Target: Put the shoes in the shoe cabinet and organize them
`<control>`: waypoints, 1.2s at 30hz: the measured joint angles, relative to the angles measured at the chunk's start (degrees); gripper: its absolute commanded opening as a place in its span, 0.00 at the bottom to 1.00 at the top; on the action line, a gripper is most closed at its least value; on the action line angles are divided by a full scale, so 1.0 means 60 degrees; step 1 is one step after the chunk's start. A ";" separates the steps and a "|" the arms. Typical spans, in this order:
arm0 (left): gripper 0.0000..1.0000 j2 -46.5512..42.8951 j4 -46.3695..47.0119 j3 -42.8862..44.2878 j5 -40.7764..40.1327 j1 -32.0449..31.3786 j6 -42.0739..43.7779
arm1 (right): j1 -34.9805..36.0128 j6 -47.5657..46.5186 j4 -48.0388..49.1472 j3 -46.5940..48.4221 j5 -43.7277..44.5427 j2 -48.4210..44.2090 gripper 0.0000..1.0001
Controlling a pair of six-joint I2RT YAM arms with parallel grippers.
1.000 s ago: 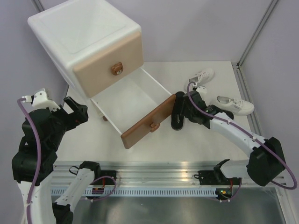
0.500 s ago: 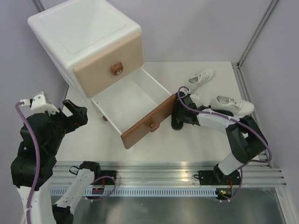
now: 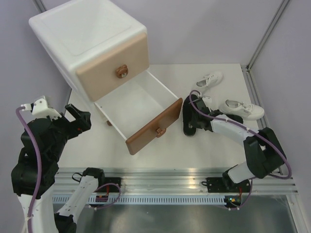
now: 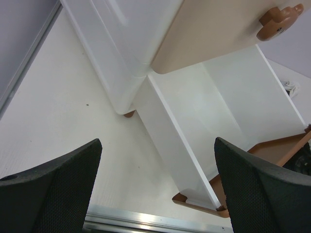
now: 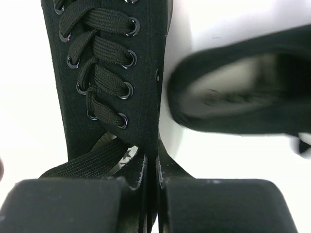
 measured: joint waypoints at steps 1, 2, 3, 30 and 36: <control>1.00 0.0000 0.0000 0.0000 0.0004 0.0000 0.0000 | -0.0011 -0.0113 -0.0255 0.0000 0.0106 -0.0284 0.01; 1.00 0.0000 0.0000 -0.0004 0.0000 0.0000 0.0000 | -0.0015 -0.0186 -0.0433 0.0000 0.0197 -0.0517 0.01; 1.00 0.0000 0.0000 -0.0004 0.0004 0.0000 0.0000 | -0.0015 -0.0277 -0.0597 0.0000 0.0313 -0.0809 0.01; 1.00 0.0157 0.0015 -0.0018 0.0182 -0.0106 0.0000 | 0.1249 -0.2076 -0.3829 0.7104 0.1016 -0.2295 0.00; 1.00 0.0157 0.0018 -0.0018 0.0186 -0.0106 0.0000 | 0.3064 -0.0736 -0.3242 0.7104 0.1257 -0.1647 0.00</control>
